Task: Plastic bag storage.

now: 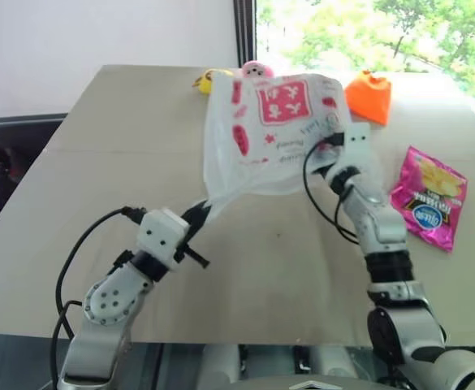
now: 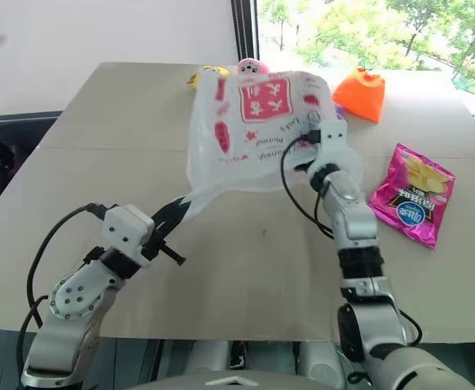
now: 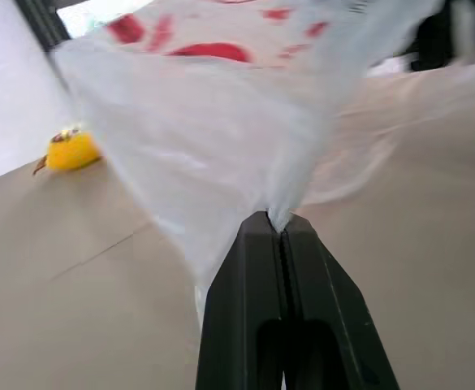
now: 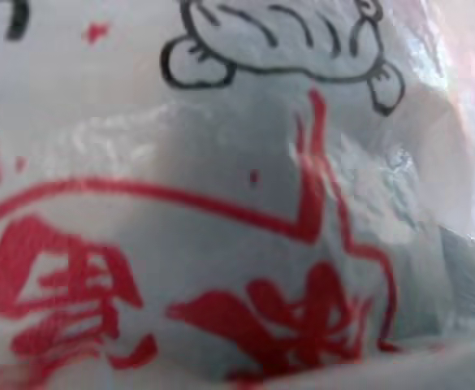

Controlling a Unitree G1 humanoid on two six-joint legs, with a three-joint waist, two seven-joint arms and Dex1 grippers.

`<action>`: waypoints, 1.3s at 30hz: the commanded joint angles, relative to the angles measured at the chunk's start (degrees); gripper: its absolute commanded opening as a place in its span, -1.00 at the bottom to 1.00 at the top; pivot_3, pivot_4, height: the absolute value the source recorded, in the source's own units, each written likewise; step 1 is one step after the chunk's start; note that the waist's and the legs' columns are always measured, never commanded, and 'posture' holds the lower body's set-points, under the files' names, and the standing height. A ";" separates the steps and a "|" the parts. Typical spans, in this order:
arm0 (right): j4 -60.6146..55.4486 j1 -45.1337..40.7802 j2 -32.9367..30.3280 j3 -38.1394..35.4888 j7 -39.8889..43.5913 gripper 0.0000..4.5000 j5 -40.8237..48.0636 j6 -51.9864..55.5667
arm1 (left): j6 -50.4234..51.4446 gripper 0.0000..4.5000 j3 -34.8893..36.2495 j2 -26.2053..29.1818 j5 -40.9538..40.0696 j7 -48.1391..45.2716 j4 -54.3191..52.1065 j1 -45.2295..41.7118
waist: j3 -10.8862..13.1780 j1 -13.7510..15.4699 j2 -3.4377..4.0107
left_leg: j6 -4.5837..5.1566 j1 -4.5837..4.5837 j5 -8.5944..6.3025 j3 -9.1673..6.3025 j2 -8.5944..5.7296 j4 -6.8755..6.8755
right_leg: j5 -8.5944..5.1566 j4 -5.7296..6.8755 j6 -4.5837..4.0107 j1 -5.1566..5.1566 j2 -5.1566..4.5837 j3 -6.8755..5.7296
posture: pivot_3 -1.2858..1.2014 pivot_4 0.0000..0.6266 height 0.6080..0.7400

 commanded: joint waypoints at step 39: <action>-20.79 46.68 -24.14 -10.97 2.17 0.98 -22.47 -38.10 | 11.62 -1.00 -2.52 -12.73 -12.02 5.98 8.68 -23.30 | -0.08 2.85 -0.19 | -0.07 0.10 0.06 -0.22 -0.12 0.18 | -0.01 -0.08 0.03 0.31 0.05 -0.10 | 0.03 -0.52 1.00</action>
